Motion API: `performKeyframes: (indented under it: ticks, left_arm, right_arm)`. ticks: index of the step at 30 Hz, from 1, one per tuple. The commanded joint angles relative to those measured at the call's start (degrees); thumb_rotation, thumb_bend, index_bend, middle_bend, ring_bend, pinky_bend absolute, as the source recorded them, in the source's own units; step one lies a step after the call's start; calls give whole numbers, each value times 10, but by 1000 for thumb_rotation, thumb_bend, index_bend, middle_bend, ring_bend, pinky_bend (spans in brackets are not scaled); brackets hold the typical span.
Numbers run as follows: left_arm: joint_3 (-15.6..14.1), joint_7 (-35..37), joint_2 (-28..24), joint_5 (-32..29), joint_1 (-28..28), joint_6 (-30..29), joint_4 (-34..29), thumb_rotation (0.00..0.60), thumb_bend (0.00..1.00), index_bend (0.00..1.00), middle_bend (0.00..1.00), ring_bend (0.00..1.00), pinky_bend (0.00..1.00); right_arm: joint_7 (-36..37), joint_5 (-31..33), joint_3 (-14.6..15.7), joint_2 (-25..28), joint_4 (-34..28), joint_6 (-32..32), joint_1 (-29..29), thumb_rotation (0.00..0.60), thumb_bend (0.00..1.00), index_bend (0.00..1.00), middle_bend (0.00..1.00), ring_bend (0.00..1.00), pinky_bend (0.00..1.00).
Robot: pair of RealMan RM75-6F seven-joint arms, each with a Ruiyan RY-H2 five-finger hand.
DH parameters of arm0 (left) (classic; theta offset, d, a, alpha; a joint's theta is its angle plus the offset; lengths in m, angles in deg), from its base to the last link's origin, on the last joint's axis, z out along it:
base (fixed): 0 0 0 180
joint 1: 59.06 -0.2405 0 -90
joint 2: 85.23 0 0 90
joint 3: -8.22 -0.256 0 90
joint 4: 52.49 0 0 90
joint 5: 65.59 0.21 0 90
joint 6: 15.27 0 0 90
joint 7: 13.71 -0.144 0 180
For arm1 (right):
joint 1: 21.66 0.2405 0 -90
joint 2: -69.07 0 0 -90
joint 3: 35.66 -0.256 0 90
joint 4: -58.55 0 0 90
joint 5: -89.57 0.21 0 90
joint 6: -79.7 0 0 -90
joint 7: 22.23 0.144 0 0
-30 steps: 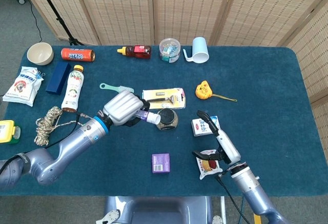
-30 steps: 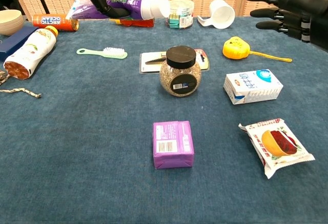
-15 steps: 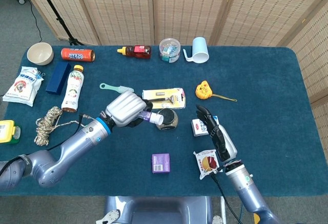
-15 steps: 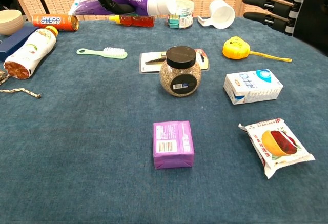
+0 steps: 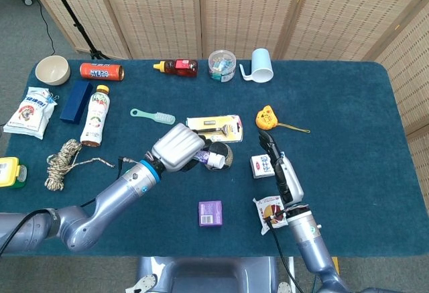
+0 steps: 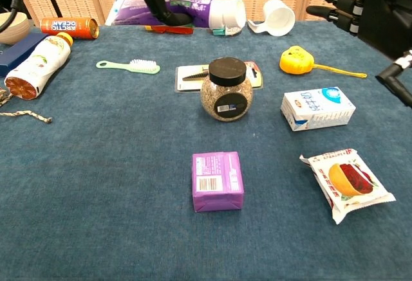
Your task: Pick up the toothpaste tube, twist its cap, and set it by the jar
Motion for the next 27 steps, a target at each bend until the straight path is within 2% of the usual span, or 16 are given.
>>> performKeyframes:
  ticks: [1,9,19,27]
  left_arm:
    - [3,-15,10,-20,12,-11,-3,600,508,614,548,512,575]
    - [7,-35,23,-55,28,-24,-5,600,509,614,549,513,577]
    - [7,-67,48,-109,56,-41,1,600,509,614,549,513,577]
    - [2,-86,56,-126,66,-59,-9,600,509,614,550,513,578]
  right_arm:
    - [-12,4,-8,-7,4,6,8,0,0,0,0,0,0]
    - [-41,23,-31,-42,22,11,27,0,0,0,0,0,0]
    - [-90,61,-58,-129,67,-8,50,0,0,0,0,0,0]
    - [-101,69,-79,-159,91,-8,62,0,0,0,0,0,0]
